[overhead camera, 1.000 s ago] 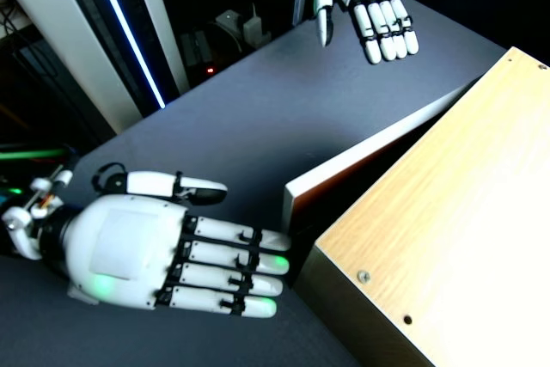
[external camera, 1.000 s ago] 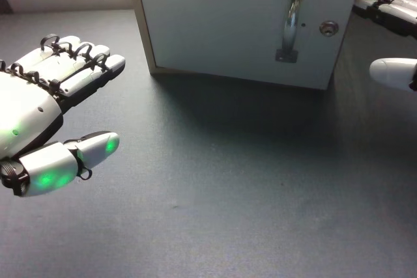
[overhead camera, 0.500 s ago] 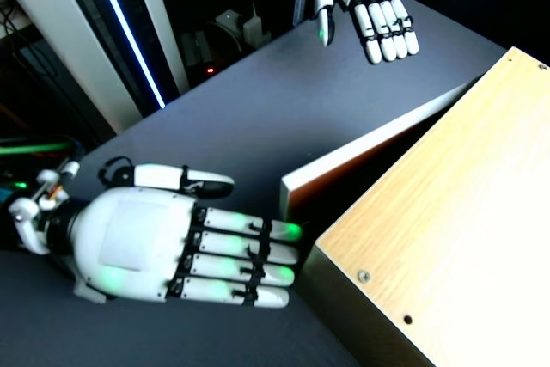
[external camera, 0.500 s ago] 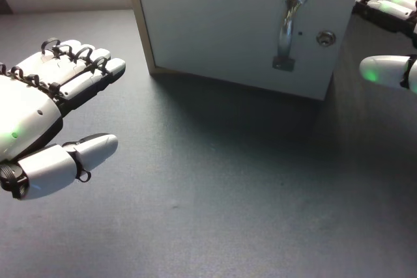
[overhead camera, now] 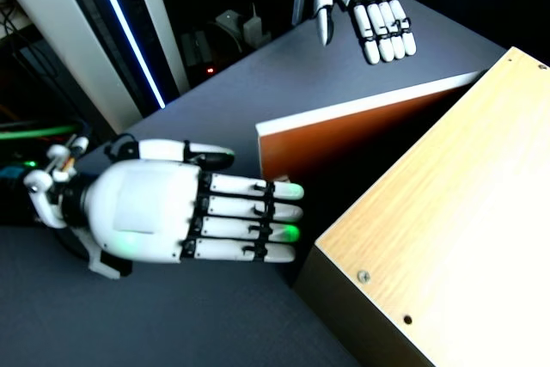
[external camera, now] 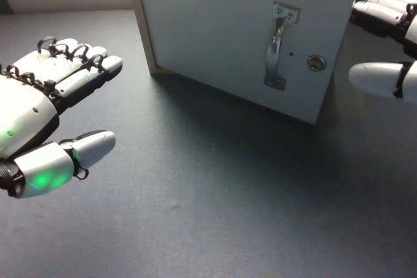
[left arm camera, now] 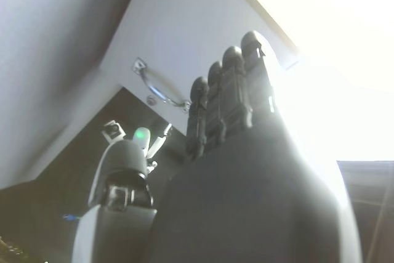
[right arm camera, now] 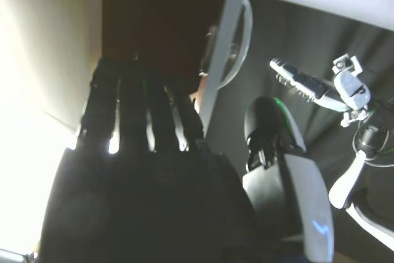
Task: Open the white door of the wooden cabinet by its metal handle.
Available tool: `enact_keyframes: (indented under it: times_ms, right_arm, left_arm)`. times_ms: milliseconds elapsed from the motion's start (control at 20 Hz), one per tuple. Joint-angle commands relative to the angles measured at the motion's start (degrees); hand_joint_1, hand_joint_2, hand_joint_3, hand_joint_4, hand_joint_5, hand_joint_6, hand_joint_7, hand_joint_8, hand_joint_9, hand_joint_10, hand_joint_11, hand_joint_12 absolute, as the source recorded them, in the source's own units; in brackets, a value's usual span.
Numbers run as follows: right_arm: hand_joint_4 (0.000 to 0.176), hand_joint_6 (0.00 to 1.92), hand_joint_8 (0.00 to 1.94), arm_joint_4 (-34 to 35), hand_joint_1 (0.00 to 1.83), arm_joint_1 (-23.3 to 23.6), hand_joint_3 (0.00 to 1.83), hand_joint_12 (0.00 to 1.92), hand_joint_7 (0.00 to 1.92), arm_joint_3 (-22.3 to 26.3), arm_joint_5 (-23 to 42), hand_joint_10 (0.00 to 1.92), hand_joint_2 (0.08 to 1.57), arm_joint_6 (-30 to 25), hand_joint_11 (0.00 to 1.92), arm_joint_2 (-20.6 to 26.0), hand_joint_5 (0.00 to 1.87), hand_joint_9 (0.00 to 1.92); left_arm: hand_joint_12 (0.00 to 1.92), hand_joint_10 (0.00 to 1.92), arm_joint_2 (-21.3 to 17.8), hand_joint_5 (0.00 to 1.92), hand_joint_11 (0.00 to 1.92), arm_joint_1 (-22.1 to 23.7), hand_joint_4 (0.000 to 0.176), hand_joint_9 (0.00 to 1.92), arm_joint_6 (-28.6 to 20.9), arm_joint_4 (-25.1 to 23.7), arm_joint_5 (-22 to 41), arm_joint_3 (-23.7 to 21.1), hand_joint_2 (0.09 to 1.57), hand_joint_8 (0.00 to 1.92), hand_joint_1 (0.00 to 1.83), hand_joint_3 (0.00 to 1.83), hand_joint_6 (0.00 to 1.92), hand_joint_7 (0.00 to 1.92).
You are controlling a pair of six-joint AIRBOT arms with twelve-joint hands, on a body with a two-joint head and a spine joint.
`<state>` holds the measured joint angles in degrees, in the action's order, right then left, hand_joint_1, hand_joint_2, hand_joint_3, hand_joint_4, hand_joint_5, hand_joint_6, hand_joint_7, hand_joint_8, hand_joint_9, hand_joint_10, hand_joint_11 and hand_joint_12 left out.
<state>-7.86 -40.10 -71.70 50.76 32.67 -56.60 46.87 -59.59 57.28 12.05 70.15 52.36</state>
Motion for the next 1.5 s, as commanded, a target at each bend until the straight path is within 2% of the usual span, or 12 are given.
enact_keyframes:
  times_ms: [0,250,550,750,900,1200,1250,1300,1450]
  right_arm:
    - [0.0,0.0,0.0,1.0,0.0,0.3,0.01,0.0,0.0,0.5,7.5,0.0,1.39,-0.2,0.0,0.5,0.0,0.0]
    - [0.0,0.0,0.0,-1.5,0.0,0.1,0.02,0.0,0.0,2.7,10.4,0.0,1.47,-1.5,0.0,1.2,0.0,0.0]
    - [0.0,0.0,0.0,-6.1,0.0,0.1,0.0,0.0,0.0,3.2,10.6,0.0,1.4,-5.1,0.0,1.2,0.0,0.0]
    - [0.0,0.0,0.0,-8.8,0.03,0.1,0.01,0.01,0.0,3.5,10.7,0.0,1.46,-6.7,0.01,1.1,0.0,0.0]
    - [0.0,0.0,0.0,-10.3,0.16,0.1,0.0,0.02,0.0,3.7,11.4,0.0,1.47,-7.3,0.04,0.5,0.0,0.0]
    - [0.0,0.0,0.0,-14.9,0.13,0.7,0.0,0.0,0.0,3.8,12.5,0.0,1.48,-9.6,0.01,-2.1,0.0,0.0]
    - [0.0,0.01,0.0,-15.5,0.18,1.0,0.0,0.0,0.0,3.8,12.5,0.0,1.47,-9.6,0.01,-2.5,0.02,0.0]
    - [0.0,0.0,0.0,-16.8,0.12,1.3,0.0,0.01,0.0,3.8,12.5,0.0,1.49,-9.6,0.01,-3.8,0.02,0.0]
    - [0.0,0.0,0.0,-18.1,0.09,2.2,0.0,0.0,0.0,3.6,12.4,0.0,1.5,-9.6,0.01,-5.2,0.03,0.0]
  left_arm:
    - [0.06,0.01,-0.6,0.12,0.07,-0.1,0.0,0.1,-0.2,0.0,7.8,0.1,1.44,0.0,0.0,0.0,0.01,0.09]
    - [0.08,0.0,-1.2,0.12,0.1,-1.0,0.0,0.06,-0.4,0.6,9.5,-0.4,1.41,0.0,0.0,0.0,0.0,0.07]
    - [0.06,0.0,-1.4,0.1,0.06,-1.9,0.0,0.04,-0.7,1.5,10.8,-0.5,1.44,0.0,0.0,0.01,0.0,0.05]
    - [0.06,0.0,-1.8,0.1,0.04,-2.5,0.0,0.05,-0.8,2.6,11.3,-0.5,1.47,0.01,0.0,0.02,0.0,0.07]
    - [0.07,0.0,-2.3,0.08,0.0,-3.0,0.0,0.0,-0.8,3.3,11.7,-0.5,1.53,0.0,0.0,0.0,0.0,0.02]
    - [0.06,0.0,-2.4,0.06,0.01,-3.3,0.0,0.0,-0.8,3.5,11.2,-0.5,1.55,0.01,0.0,0.01,0.0,0.02]
    - [0.13,0.0,-2.4,0.07,0.0,-3.3,0.0,0.01,-0.8,3.5,11.1,-0.5,1.56,0.0,0.0,0.0,0.0,0.03]
    - [0.22,0.0,-2.4,0.1,0.0,-3.3,0.0,0.04,-0.8,3.5,10.9,-0.4,1.57,0.0,0.05,0.02,0.01,0.05]
    - [0.35,0.01,-2.3,0.12,0.0,-3.2,0.0,0.06,-0.8,3.5,10.7,-0.3,1.5,0.0,0.0,0.0,0.0,0.05]
